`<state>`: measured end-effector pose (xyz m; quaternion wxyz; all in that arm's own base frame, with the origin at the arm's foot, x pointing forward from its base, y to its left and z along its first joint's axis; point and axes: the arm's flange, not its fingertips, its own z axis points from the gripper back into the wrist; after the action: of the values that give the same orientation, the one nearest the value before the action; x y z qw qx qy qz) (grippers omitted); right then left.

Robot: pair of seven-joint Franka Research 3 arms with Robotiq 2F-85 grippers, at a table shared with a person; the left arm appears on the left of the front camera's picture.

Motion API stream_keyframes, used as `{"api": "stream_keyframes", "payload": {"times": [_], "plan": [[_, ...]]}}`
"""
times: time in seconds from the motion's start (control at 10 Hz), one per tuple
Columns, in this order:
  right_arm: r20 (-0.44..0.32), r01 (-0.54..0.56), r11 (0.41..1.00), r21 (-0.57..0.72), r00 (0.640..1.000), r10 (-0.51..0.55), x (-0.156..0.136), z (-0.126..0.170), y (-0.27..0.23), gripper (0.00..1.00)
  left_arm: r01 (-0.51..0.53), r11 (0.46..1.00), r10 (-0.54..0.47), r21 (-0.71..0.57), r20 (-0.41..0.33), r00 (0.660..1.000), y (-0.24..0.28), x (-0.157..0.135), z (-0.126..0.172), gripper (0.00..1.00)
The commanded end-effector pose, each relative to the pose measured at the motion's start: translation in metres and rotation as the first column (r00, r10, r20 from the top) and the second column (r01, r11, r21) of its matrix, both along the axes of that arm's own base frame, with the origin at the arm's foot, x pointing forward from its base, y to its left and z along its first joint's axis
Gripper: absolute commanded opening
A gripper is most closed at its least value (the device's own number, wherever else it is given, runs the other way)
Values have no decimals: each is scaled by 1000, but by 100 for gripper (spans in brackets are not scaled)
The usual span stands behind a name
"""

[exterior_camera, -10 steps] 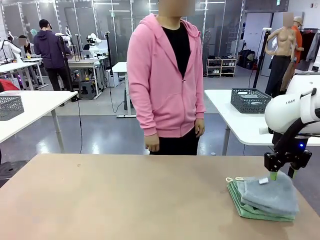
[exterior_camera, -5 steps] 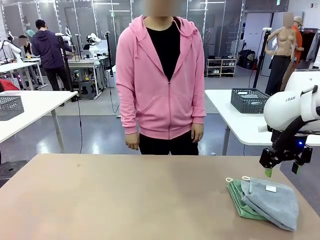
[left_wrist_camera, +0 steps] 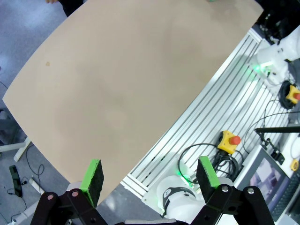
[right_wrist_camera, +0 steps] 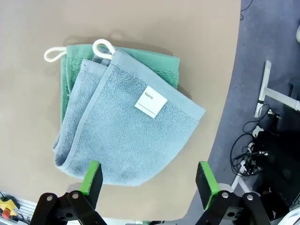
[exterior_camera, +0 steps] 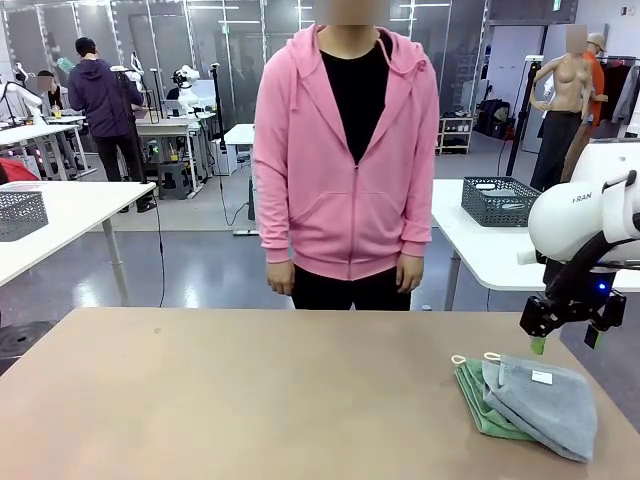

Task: Fold the towels and place them in the basket.
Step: Stack the folded Towel with hook on the right side of the table.

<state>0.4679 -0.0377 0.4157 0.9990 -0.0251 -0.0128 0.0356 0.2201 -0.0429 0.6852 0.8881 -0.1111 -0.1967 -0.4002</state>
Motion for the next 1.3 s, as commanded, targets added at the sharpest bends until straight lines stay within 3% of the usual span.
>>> {"api": "stream_keyframes", "payload": {"times": [0.0, 0.5, 0.6, 0.7, 1.0, 1.2], "plan": [[-2, 1, 1000, 0, 1000, -1, 0, 0, -2, 100, 3, 1000, -3, 4, 2, 1000, -1, -1, -1, 100], [-2, 1, 1000, 0, 1000, -1, 0, 0, -2, 100, 3, 1000, -3, 4, 2, 1000, -1, -1, -1, 100], [0, 0, 1000, 0, 1000, 0, 0, 0, 0, 95, 3, 1000, -3, 4, 2, 1000, -1, -1, -1, 100], [0, -29, 999, 42, 1000, 29, -13, 27, 6, 100, 3, 1000, -3, 4, 2, 1000, -1, -1, -1, 100], [88, -174, 980, 95, 982, 166, -66, 152, 16, 100, 3, 1000, -3, 4, 2, 1000, -1, -1, -1, 100], [114, -263, 961, 86, 961, 252, -109, 212, 18, 100, 3, 1000, -3, 4, 2, 1000, -1, -1, -1, 100]]}}
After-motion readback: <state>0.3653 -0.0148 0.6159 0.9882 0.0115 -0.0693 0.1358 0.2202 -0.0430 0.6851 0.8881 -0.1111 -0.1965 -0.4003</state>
